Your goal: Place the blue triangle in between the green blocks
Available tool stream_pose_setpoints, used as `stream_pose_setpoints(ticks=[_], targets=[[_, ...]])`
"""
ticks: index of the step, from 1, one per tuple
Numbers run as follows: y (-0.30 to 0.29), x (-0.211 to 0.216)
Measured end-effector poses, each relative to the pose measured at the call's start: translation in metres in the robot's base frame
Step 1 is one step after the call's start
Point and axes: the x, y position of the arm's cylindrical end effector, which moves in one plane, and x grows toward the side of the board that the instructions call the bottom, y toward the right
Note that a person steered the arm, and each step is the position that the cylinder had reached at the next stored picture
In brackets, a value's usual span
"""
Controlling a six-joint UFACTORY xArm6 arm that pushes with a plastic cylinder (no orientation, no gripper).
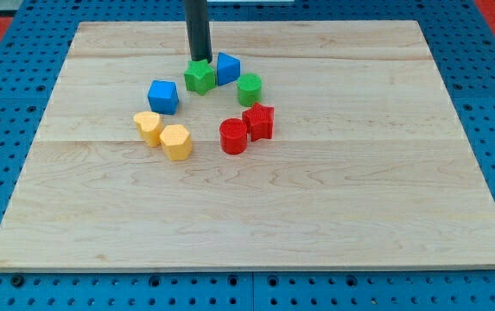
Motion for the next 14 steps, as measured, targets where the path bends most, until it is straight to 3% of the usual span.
stream_pose_setpoints(ticks=[2,6,7,9,14], targets=[[0.024,-0.049],[0.018,-0.048],[0.003,-0.079],[0.019,-0.013],[0.031,0.012]])
